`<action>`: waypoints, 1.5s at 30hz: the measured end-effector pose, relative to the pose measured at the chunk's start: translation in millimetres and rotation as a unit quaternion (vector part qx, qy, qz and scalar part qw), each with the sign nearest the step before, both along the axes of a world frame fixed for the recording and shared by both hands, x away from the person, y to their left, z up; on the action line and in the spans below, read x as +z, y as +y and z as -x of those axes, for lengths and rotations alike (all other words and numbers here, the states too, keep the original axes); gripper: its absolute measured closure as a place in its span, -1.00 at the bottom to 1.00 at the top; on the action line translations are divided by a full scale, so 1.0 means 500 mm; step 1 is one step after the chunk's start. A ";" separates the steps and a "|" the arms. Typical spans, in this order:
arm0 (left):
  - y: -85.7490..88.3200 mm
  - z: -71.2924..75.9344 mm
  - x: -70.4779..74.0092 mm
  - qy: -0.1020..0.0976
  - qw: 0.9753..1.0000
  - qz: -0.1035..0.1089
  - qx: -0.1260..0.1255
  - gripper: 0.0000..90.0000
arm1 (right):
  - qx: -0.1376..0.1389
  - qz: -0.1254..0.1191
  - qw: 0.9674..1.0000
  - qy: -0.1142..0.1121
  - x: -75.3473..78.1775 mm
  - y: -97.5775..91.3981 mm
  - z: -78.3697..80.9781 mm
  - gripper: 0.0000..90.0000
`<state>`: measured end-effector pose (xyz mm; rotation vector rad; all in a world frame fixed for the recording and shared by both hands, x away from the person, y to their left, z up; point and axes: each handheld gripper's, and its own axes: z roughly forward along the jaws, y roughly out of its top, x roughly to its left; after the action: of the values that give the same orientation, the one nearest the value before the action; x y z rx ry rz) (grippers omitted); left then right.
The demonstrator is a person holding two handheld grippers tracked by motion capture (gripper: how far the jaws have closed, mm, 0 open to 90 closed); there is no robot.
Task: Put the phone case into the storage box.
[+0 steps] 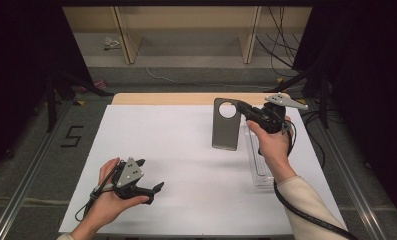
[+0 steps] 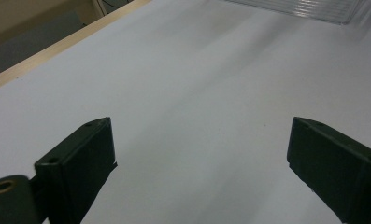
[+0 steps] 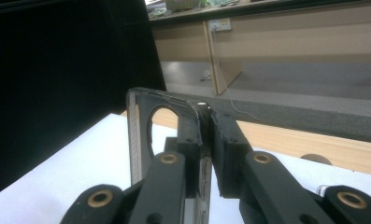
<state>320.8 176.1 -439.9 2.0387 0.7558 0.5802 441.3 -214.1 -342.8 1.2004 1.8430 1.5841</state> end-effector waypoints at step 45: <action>0.000 -0.001 -0.001 0.000 1.000 0.001 0.000 -0.84 | -0.036 -0.006 0.999 -0.013 0.014 -0.046 -0.007 0.84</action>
<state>321.3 176.2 -440.3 2.0367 0.7565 0.5797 445.0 -236.9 -336.1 1.2321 1.7566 1.5670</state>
